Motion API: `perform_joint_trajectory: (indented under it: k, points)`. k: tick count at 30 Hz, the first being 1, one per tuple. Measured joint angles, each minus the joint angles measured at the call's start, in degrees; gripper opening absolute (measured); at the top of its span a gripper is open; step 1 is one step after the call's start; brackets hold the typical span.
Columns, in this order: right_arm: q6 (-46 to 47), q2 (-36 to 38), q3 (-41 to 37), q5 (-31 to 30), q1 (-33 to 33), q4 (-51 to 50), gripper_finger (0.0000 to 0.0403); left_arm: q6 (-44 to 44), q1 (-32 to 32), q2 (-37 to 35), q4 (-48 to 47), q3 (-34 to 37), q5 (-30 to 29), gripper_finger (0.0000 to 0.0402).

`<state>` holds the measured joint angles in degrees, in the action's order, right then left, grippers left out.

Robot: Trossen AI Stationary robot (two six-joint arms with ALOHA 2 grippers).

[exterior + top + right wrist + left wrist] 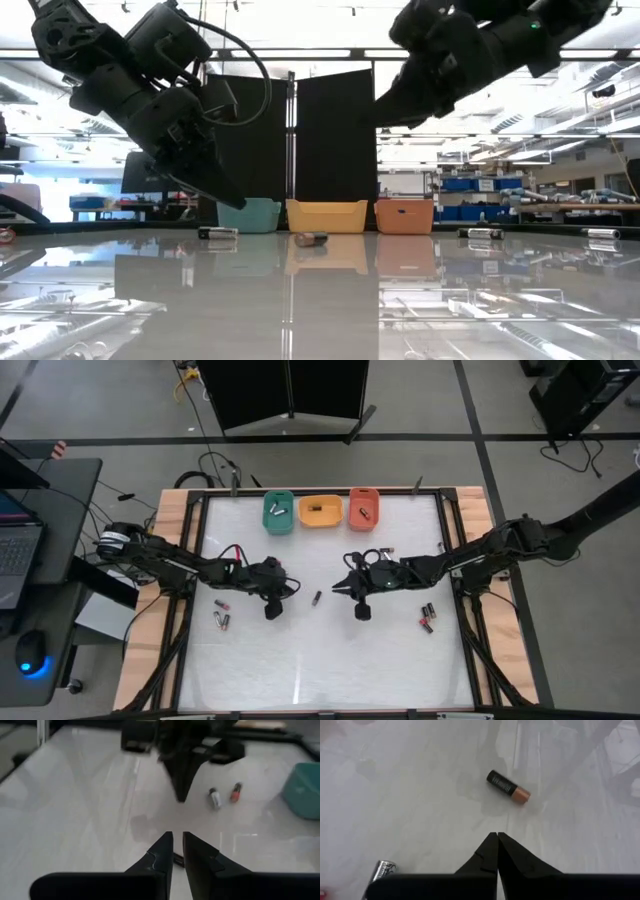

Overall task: Sort batteries
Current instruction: Put the brown battery into the yellow bin

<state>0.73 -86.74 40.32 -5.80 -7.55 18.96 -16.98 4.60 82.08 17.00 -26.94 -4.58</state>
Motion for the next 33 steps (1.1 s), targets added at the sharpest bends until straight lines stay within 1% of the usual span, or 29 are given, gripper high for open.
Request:
perform_joint_trajectory:
  k: [2, 4, 8, 12, 16, 20, 23, 27, 30, 33]
  points:
    - [-1.43, -2.83, 2.47, 2.25, -0.04, -1.79, 0.0060, 0.27, 0.00, 0.00, 0.32, 0.02, 0.00, 0.0010]
    - [-3.34, -5.77, 5.32, 3.74, -0.09, -6.01, 0.0068, 0.29, 0.00, 0.00, 0.54, 0.02, 0.00, 0.0014]
    - [-8.16, -10.78, 12.70, 3.97, -0.05, -18.46, 0.0094, 0.45, 0.00, 0.00, 0.89, 0.06, 0.02, 0.0013]
    - [-12.31, -15.43, 18.64, 3.97, -0.06, -26.63, 0.0133, 0.62, 0.00, 0.00, 0.91, 0.06, 0.02, 0.0011]
    - [-15.89, -19.05, 22.44, 3.99, 0.11, -31.81, 0.0167, 1.76, 0.00, 0.00, 1.22, 0.06, 0.02, 0.0011]
    - [-18.56, -21.72, 23.73, 4.55, 0.71, -34.59, 0.0182, 1.77, 0.00, 0.00, 1.14, 0.06, 0.02, 0.0011]
    - [-18.73, -23.11, 23.79, 7.41, 1.44, -35.64, 0.0179, 1.78, 0.00, 0.00, 1.17, 0.06, 0.04, 0.0011]
    - [-18.53, -23.63, 23.99, 8.61, 2.02, -36.08, 0.0156, 1.92, 0.00, 0.00, 1.16, 0.06, 0.04, 0.0011]
    - [-17.62, -23.53, 23.98, 8.88, 2.36, -36.10, 0.0124, 3.07, -0.09, 0.00, 1.26, 0.06, 0.02, 0.0010]
    - [-17.66, -23.50, 23.92, 8.93, 2.61, -36.05, 0.0078, 3.27, -0.09, 0.00, 1.31, 0.06, -0.71, 0.0010]
